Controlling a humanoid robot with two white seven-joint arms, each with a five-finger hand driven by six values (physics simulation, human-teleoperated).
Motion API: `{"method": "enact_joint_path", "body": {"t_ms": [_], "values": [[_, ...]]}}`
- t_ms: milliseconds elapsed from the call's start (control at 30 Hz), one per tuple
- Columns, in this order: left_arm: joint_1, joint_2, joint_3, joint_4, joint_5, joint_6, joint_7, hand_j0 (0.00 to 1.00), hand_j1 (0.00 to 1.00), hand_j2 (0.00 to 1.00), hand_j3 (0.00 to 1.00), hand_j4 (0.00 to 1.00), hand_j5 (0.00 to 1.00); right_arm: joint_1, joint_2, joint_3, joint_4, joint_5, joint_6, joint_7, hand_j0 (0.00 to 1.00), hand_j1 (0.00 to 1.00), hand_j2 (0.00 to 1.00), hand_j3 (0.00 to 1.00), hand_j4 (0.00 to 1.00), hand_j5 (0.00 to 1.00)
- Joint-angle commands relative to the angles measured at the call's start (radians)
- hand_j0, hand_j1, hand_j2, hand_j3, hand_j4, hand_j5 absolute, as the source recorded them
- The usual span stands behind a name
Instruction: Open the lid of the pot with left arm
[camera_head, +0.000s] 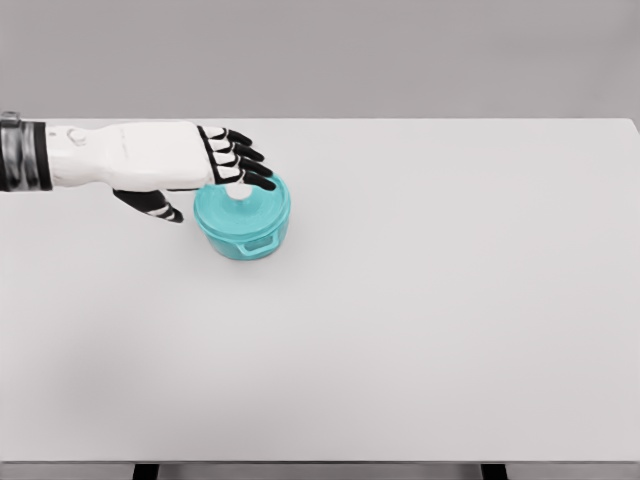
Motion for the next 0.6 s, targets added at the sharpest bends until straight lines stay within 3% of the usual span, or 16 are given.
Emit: {"method": "enact_joint_path", "body": {"t_ms": [0,167,300,400,433,500,567], "values": [[0.0,0.003,0.001,0.0,0.005,0.003,0.0,1.0,1.0,1.0,1.0,1.0,1.0,0.0,0.0,0.002,-0.006,-0.001,-0.005,0.005,1.0,1.0,1.0,1.0,1.0,1.0],[0.002,0.003,0.001,0.008,0.002,0.003,0.0,1.0,1.0,1.0,1.0,1.0,1.0,0.017,0.0,0.0,0.004,-0.001,0.004,0.002,1.0,1.0,1.0,1.0,1.0,1.0],[-0.005,-0.007,0.001,0.037,-0.052,0.003,0.0,1.0,1.0,1.0,1.0,1.0,1.0,0.017,0.0,0.0,0.004,-0.001,0.004,0.002,1.0,1.0,1.0,1.0,1.0,1.0],[-0.015,-0.076,0.0,0.081,-0.186,0.003,0.0,1.0,1.0,1.0,1.0,1.0,1.0,0.018,0.0,0.0,0.004,-0.001,0.004,0.001,1.0,1.0,1.0,1.0,1.0,1.0],[-0.023,-0.089,-0.017,0.08,-0.188,0.003,0.0,1.0,1.0,1.0,1.0,1.0,1.0,0.017,0.0,0.0,0.004,-0.001,0.004,0.001,1.0,1.0,1.0,1.0,1.0,1.0],[-0.124,-0.092,-0.084,0.133,-0.185,0.003,0.0,1.0,1.0,1.0,1.0,1.0,1.0,0.017,0.0,0.0,0.004,-0.001,0.004,0.001,1.0,1.0,1.0,1.0,1.0,1.0],[-0.187,-0.092,-0.149,0.154,-0.185,0.003,0.0,1.0,1.0,1.0,1.0,1.0,1.0,0.017,0.0,0.0,0.004,-0.001,0.004,0.001,1.0,1.0,1.0,1.0,1.0,1.0]]}}
